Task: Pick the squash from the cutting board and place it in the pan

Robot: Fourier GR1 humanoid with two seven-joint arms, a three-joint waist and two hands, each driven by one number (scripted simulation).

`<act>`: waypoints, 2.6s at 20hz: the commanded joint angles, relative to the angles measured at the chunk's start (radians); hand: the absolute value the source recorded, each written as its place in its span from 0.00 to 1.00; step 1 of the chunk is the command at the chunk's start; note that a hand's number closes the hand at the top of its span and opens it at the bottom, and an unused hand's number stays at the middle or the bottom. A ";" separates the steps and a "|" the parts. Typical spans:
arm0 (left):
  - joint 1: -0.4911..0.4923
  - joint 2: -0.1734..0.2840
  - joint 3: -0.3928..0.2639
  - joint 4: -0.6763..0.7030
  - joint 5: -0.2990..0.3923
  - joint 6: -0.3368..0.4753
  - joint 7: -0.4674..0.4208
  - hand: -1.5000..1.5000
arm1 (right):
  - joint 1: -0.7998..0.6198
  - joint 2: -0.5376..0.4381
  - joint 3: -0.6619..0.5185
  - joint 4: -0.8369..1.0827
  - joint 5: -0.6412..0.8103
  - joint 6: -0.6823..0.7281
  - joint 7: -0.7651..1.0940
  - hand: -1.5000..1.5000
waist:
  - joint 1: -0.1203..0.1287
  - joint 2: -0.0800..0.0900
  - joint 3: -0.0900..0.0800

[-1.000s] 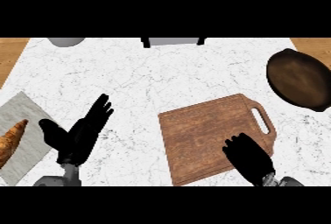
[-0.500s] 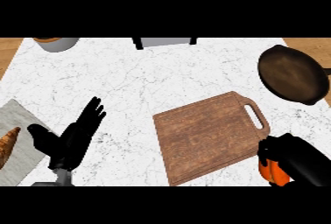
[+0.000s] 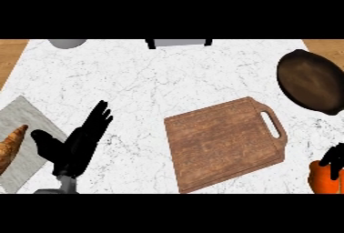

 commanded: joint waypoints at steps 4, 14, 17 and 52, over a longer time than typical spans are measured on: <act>-0.034 0.006 -0.012 -0.013 0.021 -0.044 0.033 0.50 | -0.033 -0.066 -0.204 0.383 -0.267 0.256 -0.282 1.00 | 0.075 0.009 -0.003; -0.077 -0.011 -0.025 0.015 -0.009 -0.051 0.047 0.50 | -0.529 0.058 -0.167 0.962 -0.008 0.071 -0.408 1.00 | 0.114 0.016 -0.001; -0.067 -0.034 -0.045 0.050 -0.024 -0.060 -0.002 0.50 | -0.627 0.126 -0.190 1.069 0.013 -0.040 -0.387 1.00 | 0.126 0.021 0.000; -0.148 -0.077 -0.062 0.044 -0.037 -0.048 0.039 0.50 | -1.015 0.116 -0.326 1.616 0.010 0.272 -0.323 0.00 | 0.168 0.053 0.011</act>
